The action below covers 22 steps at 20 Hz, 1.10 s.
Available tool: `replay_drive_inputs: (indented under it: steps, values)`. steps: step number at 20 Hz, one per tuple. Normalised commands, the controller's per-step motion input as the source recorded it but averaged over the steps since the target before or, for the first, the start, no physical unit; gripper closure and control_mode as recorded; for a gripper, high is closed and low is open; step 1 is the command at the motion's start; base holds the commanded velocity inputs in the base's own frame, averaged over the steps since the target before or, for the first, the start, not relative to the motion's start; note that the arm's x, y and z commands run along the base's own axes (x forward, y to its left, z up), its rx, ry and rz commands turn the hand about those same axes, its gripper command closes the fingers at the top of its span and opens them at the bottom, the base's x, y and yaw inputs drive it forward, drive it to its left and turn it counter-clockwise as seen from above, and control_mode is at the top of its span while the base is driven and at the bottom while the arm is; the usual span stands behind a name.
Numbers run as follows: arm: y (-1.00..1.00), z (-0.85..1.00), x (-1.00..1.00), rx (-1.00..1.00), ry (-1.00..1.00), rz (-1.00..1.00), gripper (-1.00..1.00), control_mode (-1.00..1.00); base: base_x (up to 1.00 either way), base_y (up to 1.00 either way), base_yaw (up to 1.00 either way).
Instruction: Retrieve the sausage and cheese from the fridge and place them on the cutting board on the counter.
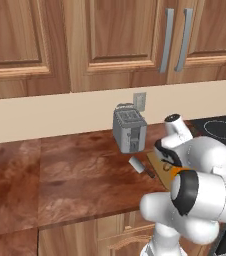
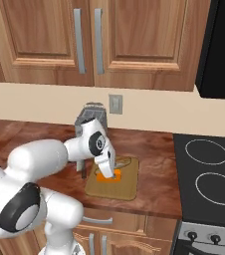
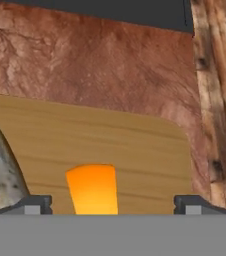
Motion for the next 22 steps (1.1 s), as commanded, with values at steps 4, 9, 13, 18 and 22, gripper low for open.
replay_drive_inputs:
  steps: [4, 9, 13, 18, 22]
  values:
    - [0.27, 0.63, -1.00, 0.00, -0.01, 0.17, -1.00, -1.00, 0.00, 0.00, 0.00]
    - [0.47, 0.32, -1.00, -0.04, -0.01, 0.22, -1.00, -1.00, 0.00, 0.00, 0.00]
    - [0.60, 0.31, -1.00, -0.07, 0.00, 0.32, -1.00, -1.00, 0.00, 0.00, 0.00]
    - [0.57, 0.23, -0.88, -0.05, 0.00, 0.44, -1.00, -1.00, 0.00, 0.00, 0.00]
    - [0.17, 0.19, -0.38, 0.00, 0.00, 0.56, -1.00, -1.00, 0.00, 0.00, 0.00]
